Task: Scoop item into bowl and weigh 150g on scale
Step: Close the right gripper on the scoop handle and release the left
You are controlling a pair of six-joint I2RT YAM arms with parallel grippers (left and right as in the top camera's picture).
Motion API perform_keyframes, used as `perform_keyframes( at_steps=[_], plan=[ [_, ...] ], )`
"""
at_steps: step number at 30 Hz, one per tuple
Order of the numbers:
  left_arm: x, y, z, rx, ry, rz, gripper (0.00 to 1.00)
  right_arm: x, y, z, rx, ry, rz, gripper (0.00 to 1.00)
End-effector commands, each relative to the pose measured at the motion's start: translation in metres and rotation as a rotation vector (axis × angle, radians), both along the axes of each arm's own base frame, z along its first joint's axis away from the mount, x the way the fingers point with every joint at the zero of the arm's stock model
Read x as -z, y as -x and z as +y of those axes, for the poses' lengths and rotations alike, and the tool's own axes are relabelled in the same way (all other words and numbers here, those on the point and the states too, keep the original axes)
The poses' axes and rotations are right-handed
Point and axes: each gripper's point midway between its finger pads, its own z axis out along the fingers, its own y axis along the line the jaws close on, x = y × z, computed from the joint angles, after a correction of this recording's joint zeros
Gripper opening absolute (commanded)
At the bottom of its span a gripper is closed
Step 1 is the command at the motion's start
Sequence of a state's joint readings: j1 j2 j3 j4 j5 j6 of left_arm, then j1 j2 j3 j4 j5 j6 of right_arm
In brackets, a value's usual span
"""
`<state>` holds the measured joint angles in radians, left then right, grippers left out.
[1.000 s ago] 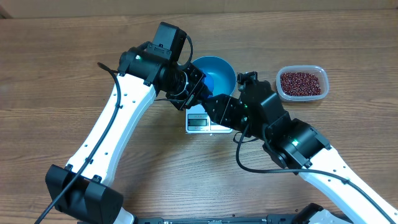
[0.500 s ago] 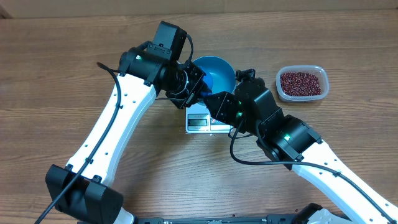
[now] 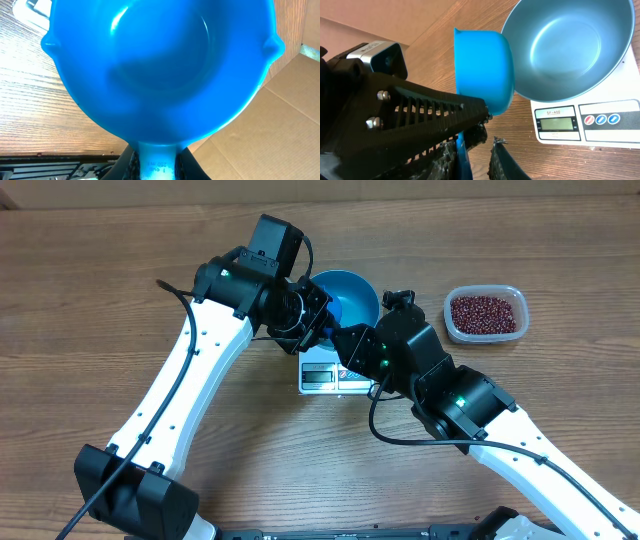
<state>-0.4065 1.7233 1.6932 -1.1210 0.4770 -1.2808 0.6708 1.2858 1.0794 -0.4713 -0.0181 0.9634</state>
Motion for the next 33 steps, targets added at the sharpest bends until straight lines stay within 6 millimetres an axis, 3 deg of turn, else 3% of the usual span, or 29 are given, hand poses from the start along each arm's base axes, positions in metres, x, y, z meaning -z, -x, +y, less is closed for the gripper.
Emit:
perform_keyframes(
  at_steps=[1, 6, 13, 17, 24, 30, 33],
  plan=[
    [0.0, -0.003, 0.002, -0.011, -0.012, -0.004, 0.07, -0.009, -0.009, -0.007, 0.048, 0.014, -0.037, 0.19],
    [0.0, -0.003, 0.002, -0.012, -0.012, -0.005, 0.07, -0.01, -0.009, -0.007, 0.047, 0.013, -0.038, 0.04],
    [0.0, -0.004, 0.002, -0.015, -0.018, -0.011, 0.08, -0.014, -0.011, -0.005, 0.003, 0.05, -0.095, 0.04],
    [0.005, -0.01, 0.011, -0.003, -0.082, -0.059, 0.13, -0.014, -0.011, -0.005, -0.057, 0.112, -0.147, 0.04],
    [0.006, -0.024, 0.026, 0.186, -0.2, -0.249, 0.43, -0.017, -0.013, -0.014, -0.078, 0.157, -0.152, 0.04],
    [0.004, -0.032, 0.038, 0.31, -0.215, -0.34, 0.85, -0.034, -0.018, -0.039, -0.085, 0.208, -0.131, 0.04],
    [0.001, -0.034, 0.041, 0.391, -0.195, -0.389, 0.96, -0.043, -0.018, -0.057, -0.08, 0.253, -0.115, 0.04]
  ],
)
